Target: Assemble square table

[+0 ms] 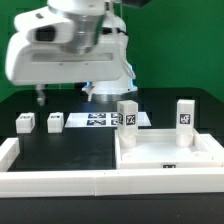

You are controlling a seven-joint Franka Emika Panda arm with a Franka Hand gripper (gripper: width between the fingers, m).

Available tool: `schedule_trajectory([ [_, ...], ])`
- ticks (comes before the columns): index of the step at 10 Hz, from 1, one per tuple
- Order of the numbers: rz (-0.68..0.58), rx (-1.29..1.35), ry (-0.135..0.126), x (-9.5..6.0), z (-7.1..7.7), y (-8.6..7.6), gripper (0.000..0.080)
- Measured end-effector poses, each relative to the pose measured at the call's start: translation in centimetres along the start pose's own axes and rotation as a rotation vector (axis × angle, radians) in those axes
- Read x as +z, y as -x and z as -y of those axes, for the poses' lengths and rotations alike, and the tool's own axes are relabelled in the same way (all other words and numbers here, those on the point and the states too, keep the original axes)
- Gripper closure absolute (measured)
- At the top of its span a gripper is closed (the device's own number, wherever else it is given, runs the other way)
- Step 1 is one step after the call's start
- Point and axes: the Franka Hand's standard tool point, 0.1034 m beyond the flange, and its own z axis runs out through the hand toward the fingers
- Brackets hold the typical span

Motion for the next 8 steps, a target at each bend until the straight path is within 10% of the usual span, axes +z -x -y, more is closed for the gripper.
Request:
schedule_trajectory([
  [3,0.163,0.197,-0.147,2.7,0.4,3.9,0.0151],
  [8,0.160,0.188,-0.140,3.5,0.0,4.0,0.0151],
])
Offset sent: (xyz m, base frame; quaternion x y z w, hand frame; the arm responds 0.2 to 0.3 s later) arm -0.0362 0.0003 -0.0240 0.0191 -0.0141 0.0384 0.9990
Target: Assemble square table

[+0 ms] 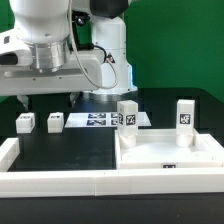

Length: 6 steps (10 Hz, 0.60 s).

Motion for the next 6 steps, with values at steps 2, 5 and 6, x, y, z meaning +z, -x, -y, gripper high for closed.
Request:
schedule_trajectory([
  [2,-0.009,0.023,0.002,1.8,0.3,0.9,0.0151],
  [5,0.030,0.032,-0.020,5.1,1.2,3.6,0.0151],
  [6,0.042,0.034,-0.025,5.6,1.3,4.1,0.0151],
])
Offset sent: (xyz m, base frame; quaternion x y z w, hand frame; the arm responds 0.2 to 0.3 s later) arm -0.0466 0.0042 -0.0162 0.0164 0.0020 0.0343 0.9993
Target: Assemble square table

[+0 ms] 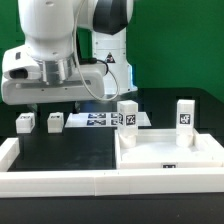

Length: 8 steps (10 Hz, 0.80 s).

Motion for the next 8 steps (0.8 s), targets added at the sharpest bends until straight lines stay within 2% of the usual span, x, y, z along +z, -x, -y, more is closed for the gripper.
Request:
schedule_trajectory([
  [5,0.004,0.002,0.002,0.1,0.0,0.0,0.0151],
  [8,0.035,0.017,-0.001,1.5,-0.2,0.9,0.0151],
])
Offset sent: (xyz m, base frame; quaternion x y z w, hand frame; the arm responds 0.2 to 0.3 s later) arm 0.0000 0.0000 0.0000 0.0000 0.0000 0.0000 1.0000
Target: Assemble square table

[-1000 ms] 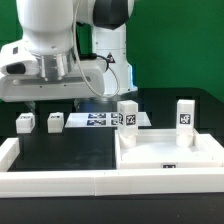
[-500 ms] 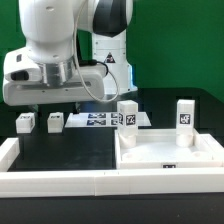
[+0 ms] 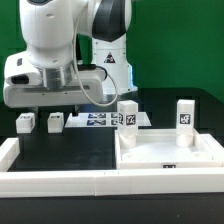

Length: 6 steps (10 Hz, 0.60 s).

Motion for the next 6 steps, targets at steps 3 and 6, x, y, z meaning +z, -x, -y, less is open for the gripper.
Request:
schedule_trajectory([
  [3,0.194,-0.004,-0.018,0.86,-0.12,0.66,0.0151],
  [6,0.324,-0.002,-0.027,1.38,-0.22,0.48,0.0151],
])
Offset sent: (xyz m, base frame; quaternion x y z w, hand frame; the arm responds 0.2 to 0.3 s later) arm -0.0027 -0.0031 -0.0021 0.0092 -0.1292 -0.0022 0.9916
